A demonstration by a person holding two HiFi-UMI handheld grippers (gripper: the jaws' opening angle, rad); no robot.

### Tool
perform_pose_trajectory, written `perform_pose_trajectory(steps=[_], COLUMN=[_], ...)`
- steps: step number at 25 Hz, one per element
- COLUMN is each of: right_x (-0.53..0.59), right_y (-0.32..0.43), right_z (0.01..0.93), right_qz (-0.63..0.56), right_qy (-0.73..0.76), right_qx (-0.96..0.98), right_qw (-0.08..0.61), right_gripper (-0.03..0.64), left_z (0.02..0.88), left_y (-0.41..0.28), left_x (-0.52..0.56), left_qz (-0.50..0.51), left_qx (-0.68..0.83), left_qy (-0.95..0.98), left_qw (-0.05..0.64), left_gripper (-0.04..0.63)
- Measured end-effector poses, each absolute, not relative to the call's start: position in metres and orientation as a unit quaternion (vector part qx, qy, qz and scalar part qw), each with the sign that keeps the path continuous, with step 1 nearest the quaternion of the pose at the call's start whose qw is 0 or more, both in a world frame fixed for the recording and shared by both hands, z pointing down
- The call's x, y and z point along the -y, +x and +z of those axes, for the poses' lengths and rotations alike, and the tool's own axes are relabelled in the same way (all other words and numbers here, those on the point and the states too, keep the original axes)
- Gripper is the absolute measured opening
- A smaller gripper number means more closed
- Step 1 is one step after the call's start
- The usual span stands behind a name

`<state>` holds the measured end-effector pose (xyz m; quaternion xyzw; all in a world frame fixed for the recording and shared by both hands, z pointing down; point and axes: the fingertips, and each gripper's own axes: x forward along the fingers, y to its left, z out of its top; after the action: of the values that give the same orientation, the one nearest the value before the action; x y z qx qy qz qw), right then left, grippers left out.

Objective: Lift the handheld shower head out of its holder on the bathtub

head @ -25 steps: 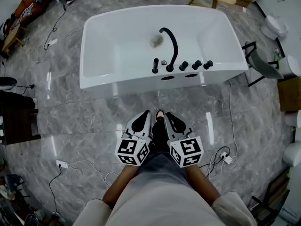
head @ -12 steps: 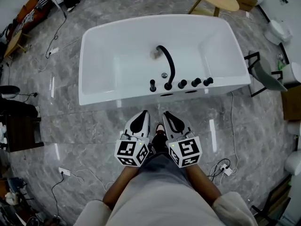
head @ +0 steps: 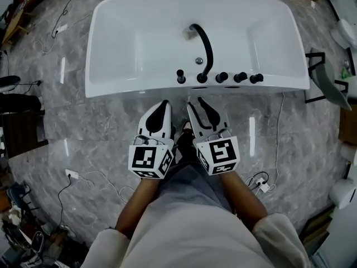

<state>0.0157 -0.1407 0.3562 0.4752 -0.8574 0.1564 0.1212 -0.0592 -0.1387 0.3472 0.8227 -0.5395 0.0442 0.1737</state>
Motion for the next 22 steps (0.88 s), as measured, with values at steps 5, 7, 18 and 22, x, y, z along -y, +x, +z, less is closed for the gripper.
perform_pose_trajectory(steps=[5, 7, 18, 22], right_x=[0.154, 0.158, 0.185, 0.196], right_y=[0.011, 0.010, 0.009, 0.003], right_z=[0.376, 0.383, 0.449, 0.481], right_qz=[0.150, 0.143, 0.143, 0.133], right_qy=[0.460, 0.455, 0.482, 0.489], right_qx=[0.867, 0.869, 0.850, 0.841], right_qw=[0.124, 0.127, 0.159, 0.187], right_gripper=[0.114, 0.114, 0.115, 0.117], left_z=[0.364, 0.371, 0.428, 0.456], left_y=[-0.067, -0.067, -0.063, -0.059], left_x=[0.156, 0.160, 0.176, 0.183], left_qz=[0.027, 0.025, 0.061, 0.081], left_qx=[0.551, 0.550, 0.545, 0.522], left_qy=[0.815, 0.816, 0.824, 0.837], left_qw=[0.177, 0.173, 0.144, 0.143], left_gripper=[0.003, 0.003, 0.003, 0.003])
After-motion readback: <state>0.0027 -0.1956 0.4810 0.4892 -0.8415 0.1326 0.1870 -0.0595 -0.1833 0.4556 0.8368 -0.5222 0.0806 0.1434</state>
